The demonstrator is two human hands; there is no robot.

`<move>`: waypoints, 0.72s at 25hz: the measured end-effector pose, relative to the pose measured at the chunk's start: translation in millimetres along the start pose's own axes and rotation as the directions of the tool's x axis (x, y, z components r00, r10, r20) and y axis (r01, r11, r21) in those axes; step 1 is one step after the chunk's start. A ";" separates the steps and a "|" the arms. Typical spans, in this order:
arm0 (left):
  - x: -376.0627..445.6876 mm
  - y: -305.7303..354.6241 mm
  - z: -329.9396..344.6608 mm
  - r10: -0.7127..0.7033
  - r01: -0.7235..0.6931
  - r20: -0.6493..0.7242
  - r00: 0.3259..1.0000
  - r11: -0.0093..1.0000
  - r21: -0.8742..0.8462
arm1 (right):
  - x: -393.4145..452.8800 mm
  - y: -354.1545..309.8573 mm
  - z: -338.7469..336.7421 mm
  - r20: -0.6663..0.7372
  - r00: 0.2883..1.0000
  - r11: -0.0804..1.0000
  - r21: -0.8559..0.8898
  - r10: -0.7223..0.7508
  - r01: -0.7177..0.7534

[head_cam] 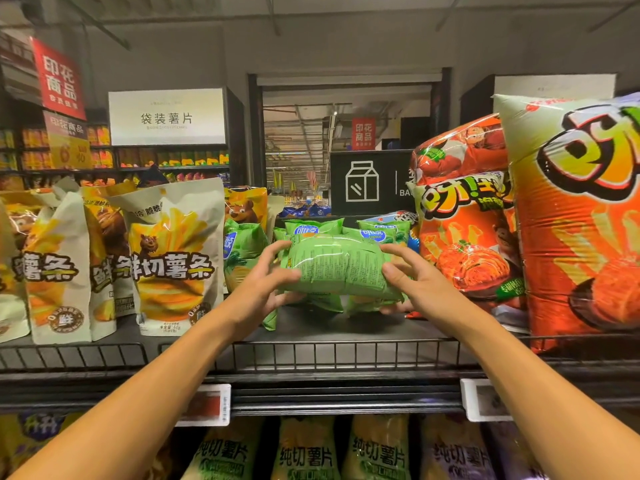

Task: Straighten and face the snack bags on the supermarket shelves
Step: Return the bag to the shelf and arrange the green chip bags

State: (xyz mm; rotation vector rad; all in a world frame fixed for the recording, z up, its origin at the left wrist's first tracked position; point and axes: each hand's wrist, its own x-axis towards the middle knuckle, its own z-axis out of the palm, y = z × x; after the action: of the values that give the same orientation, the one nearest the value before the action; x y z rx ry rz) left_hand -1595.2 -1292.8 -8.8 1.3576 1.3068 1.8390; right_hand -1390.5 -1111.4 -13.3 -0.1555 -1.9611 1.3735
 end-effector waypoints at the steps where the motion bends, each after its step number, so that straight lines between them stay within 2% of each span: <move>1: -0.1 -0.1 0.8 -0.009 0.009 -0.007 1.000 1.000 0.006 | 0.2 1.6 -0.9 -0.007 1.000 0.999 -0.031 -0.008 0.008; 5: 1.4 -3.0 -2.7 -0.009 0.006 0.023 1.000 0.993 0.116 | 2.2 6.7 -6.4 -0.054 0.997 0.984 -0.173 -0.059 0.049; 9: 1.1 -6.0 -6.6 0.022 -0.033 0.051 0.998 0.974 0.223 | 3.3 10.0 -10.6 -0.028 1.000 0.973 -0.232 0.001 -0.007; 13: -0.6 -2.7 -3.3 0.013 -0.021 0.029 0.999 0.955 0.295 | 4.9 9.8 -8.0 0.000 0.999 0.976 -0.211 0.045 -0.044; 18: 1.0 -4.5 -7.7 0.036 -0.017 -0.051 0.998 0.946 0.323 | 5.7 10.5 -8.4 0.011 1.000 0.975 -0.220 0.000 0.002</move>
State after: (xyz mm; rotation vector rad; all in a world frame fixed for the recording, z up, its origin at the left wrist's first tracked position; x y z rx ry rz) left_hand -1603.3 -1293.1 -12.8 1.5010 1.6849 1.7453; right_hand -1392.6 -1097.6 -18.2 -0.2513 -2.1195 1.1553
